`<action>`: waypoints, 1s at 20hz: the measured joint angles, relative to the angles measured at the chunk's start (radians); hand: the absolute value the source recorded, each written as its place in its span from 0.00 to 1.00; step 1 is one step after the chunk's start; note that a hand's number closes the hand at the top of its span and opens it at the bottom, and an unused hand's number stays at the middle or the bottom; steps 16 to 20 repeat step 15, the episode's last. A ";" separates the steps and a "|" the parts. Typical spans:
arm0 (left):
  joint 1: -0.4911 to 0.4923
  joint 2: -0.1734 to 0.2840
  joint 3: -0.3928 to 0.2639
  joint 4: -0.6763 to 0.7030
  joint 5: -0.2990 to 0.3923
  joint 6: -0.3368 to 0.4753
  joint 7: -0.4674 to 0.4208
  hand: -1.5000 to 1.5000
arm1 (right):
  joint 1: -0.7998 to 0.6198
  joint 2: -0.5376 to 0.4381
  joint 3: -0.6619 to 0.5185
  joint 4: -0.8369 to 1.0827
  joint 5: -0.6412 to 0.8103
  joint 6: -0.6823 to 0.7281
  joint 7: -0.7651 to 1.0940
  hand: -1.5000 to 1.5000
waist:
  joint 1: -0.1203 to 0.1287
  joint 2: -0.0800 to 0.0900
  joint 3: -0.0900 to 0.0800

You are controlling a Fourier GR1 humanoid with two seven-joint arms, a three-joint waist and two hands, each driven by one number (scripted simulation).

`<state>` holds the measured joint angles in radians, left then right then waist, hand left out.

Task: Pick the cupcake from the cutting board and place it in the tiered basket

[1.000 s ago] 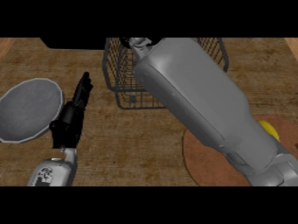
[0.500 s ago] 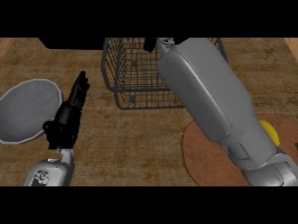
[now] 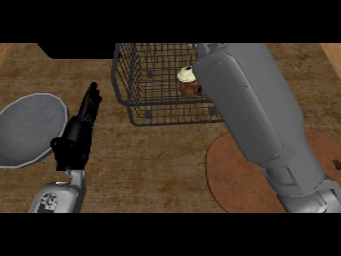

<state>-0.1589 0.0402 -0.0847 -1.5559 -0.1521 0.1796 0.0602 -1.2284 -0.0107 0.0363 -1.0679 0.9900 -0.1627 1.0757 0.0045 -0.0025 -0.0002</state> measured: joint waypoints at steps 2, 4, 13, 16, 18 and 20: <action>0.012 -0.004 -0.002 -0.003 -0.005 0.008 0.002 0.50 | 0.033 -0.016 -0.026 -0.059 0.020 -0.014 0.010 0.00 | -0.014 -0.005 0.000; 0.024 0.002 0.009 -0.005 0.001 0.007 -0.004 0.50 | 0.071 -0.023 -0.060 -0.125 0.031 -0.026 0.021 0.00 | -0.023 -0.008 0.001; 0.065 0.018 0.039 -0.021 0.007 0.017 -0.009 0.50 | 0.428 -0.036 -0.156 -0.630 -0.029 -0.004 0.014 0.00 | -0.077 -0.023 0.002; 0.069 0.022 0.043 -0.025 0.007 0.017 -0.009 0.50 | 0.534 -0.038 -0.167 -0.761 -0.066 0.018 0.008 0.00 | -0.086 -0.025 0.003; 0.069 0.022 0.043 -0.025 0.007 0.017 -0.009 0.50 | 0.534 -0.038 -0.167 -0.761 -0.066 0.018 0.008 0.00 | -0.086 -0.025 0.003; 0.069 0.022 0.043 -0.025 0.007 0.017 -0.009 0.50 | 0.534 -0.038 -0.167 -0.761 -0.066 0.018 0.008 0.00 | -0.086 -0.025 0.003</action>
